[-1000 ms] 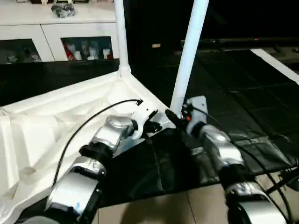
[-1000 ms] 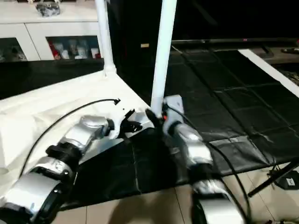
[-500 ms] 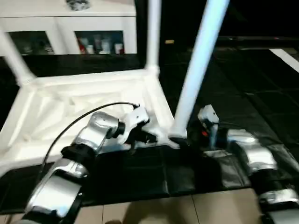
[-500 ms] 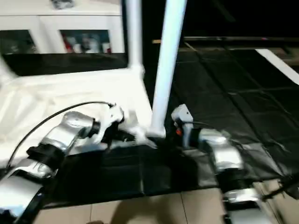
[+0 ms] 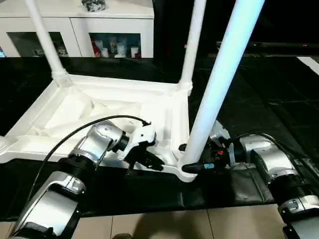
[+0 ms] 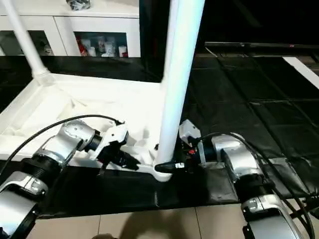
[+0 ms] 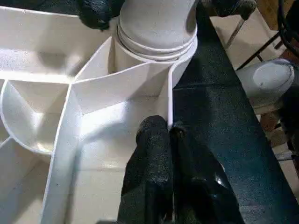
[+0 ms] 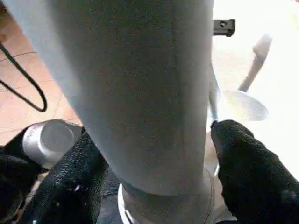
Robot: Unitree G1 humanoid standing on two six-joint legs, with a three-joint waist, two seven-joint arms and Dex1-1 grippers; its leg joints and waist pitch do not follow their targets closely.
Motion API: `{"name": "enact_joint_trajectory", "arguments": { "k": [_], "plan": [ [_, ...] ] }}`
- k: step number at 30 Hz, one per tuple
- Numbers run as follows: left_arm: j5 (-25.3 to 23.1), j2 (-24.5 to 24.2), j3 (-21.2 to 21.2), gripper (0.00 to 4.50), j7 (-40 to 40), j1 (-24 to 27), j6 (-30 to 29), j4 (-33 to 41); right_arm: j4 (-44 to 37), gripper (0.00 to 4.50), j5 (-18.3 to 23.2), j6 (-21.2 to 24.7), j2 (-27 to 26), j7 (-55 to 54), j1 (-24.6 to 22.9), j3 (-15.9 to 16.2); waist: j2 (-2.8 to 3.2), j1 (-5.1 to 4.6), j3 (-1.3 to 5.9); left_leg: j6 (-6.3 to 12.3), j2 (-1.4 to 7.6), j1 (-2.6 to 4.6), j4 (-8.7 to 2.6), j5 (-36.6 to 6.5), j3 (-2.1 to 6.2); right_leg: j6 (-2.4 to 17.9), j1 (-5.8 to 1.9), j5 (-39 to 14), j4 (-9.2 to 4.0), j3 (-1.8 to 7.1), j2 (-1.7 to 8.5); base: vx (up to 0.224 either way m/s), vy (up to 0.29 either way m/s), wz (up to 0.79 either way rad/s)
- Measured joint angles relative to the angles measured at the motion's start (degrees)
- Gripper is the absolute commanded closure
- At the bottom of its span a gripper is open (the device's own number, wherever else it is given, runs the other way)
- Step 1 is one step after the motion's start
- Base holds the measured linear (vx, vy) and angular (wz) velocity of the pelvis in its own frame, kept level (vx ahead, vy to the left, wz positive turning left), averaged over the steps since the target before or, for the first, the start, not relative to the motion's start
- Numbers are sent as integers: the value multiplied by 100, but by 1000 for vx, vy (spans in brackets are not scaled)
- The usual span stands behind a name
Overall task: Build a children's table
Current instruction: Rotate leg to tighten
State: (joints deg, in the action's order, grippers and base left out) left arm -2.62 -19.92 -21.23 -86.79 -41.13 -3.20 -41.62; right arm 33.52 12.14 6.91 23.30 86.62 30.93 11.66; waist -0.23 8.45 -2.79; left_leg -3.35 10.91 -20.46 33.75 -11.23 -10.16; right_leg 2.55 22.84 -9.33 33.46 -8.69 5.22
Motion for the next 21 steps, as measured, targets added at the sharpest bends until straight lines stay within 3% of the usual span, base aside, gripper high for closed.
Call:
{"name": "enact_joint_trajectory", "arguments": {
  "k": [11, 18, 21],
  "plan": [
    [22, -43, -47, 450, -121, 20, 39, 60, -2, 225, 2, -53, 13, 263, 22, 31, 0, 5, 0, -1, 1, 1, 10, 0, 1, 0, -2, 0, 9, 0, 1, 0, 0, 0],
    [73, 34, 26, 450, -54, 23, -103, 66, -137, 238, 3, -1, 35, 216, -42, -9, 1, 19, 0, -3, 0, 2, 17, -2, 1, -1, -4, 0, 15, 2, 2, 0, 0, 0],
    [70, 139, 163, 450, 276, 24, -287, -4, -228, 239, 54, 111, -83, -209, -240, -241, 1, 28, 0, -13, 2, 7, 20, 0, -1, -2, -12, -1, 22, 7, 3, 0, 0, 0]
  ]
}}
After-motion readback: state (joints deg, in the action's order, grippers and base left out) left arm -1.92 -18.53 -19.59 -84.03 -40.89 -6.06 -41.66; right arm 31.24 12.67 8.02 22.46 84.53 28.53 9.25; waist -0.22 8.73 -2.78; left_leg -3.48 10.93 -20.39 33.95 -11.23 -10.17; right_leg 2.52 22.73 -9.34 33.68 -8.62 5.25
